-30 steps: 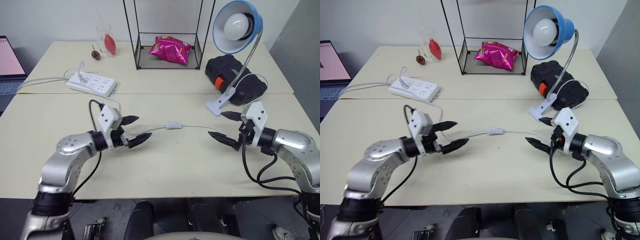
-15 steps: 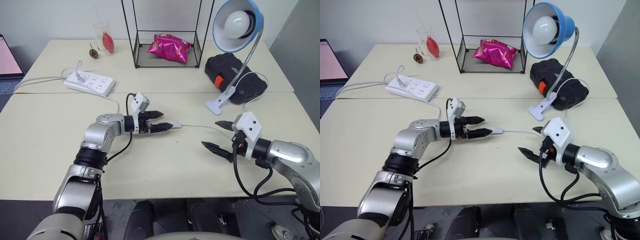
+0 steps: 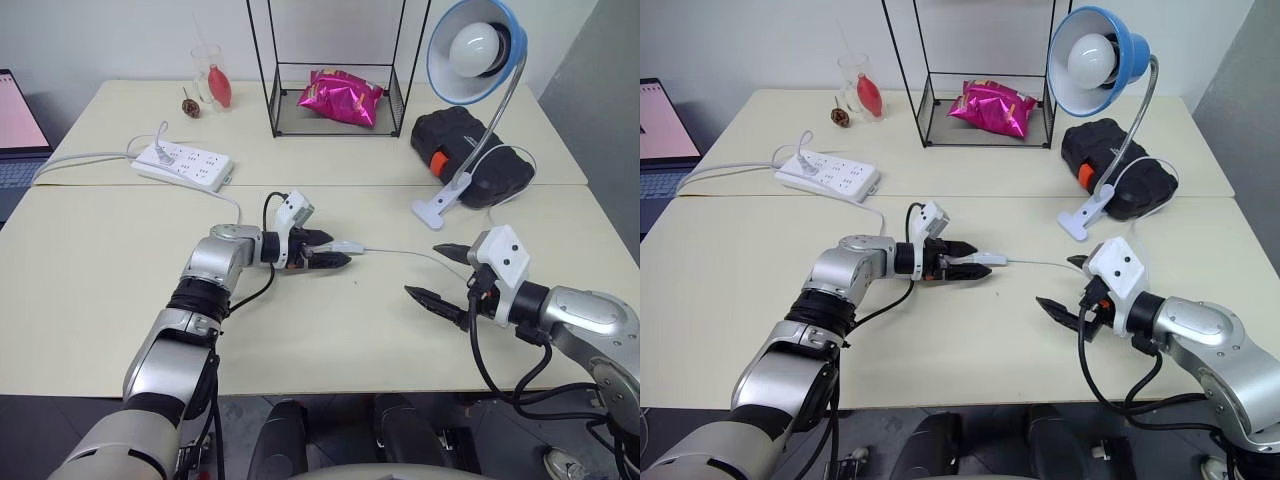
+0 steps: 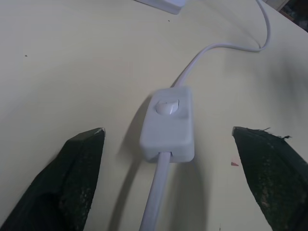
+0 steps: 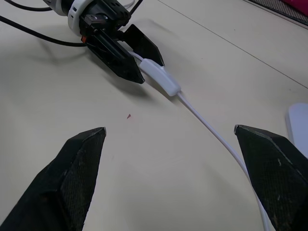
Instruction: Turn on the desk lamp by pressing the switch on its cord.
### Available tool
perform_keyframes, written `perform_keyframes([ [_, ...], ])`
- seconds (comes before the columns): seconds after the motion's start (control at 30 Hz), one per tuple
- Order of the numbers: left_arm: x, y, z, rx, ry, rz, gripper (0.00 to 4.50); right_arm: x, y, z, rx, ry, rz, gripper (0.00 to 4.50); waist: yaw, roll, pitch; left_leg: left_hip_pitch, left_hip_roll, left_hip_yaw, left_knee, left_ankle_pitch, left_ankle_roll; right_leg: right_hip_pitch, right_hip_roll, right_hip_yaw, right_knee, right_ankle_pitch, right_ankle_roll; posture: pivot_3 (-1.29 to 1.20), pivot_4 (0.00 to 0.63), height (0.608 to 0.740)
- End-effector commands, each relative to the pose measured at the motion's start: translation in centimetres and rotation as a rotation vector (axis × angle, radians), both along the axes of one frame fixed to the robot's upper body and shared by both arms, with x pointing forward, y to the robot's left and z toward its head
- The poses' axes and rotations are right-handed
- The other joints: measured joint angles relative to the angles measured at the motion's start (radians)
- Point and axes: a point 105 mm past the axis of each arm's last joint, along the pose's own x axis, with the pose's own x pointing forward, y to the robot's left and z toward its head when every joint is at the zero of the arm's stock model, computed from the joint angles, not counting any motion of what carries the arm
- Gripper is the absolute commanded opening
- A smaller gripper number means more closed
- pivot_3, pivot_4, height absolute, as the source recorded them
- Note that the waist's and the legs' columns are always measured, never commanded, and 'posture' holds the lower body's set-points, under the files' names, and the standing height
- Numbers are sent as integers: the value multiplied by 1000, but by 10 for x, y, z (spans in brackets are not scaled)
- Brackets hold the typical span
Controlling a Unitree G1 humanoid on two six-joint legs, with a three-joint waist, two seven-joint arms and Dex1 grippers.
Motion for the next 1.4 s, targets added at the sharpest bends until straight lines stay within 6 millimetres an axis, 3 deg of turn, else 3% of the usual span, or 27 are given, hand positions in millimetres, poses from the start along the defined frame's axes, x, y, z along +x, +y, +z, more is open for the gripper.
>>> perform_keyframes([
  [0.03,-3,-6,1,-8,9,-25,3489,-2,3,12,1,-53,19,4500,0,0,0,0,0,0,0,0,0,0,0,0,0,0,0,0,150,740],
  [0.4,-3,-10,-1,-21,-27,-20,1186,0,3,13,-8,-54,27,4500,1,0,0,0,0,0,0,0,0,0,0,0,0,0,0,0,150,740],
  [0.43,-3,-10,-1,-22,-34,-19,1125,0,3,13,-9,-54,28,4500,1,0,0,0,0,0,0,0,0,0,0,0,0,0,0,0,150,740],
  [0.67,-10,-12,12,-28,-250,-45,1118,0,2,8,70,-16,-7,4500,1,0,0,0,0,0,0,0,0,0,0,1,0,0,0,0,150,740],
  [0.97,-32,-22,45,-124,-485,-34,1117,-7,37,-12,642,286,-183,4500,6,1,-1,0,1,0,0,0,0,0,0,1,1,3,-4,0,150,740],
  [1.17,-37,-20,54,-145,-499,-6,1117,11,58,-8,968,480,-215,4500,-1,1,-1,1,2,0,0,0,0,0,1,1,1,3,-3,0,150,740],
  [1.4,-43,-19,55,-138,-490,-17,1117,32,72,-1,1091,552,-216,4500,-9,1,-1,0,2,0,-1,0,0,-1,1,1,0,3,-3,0,150,740],
])
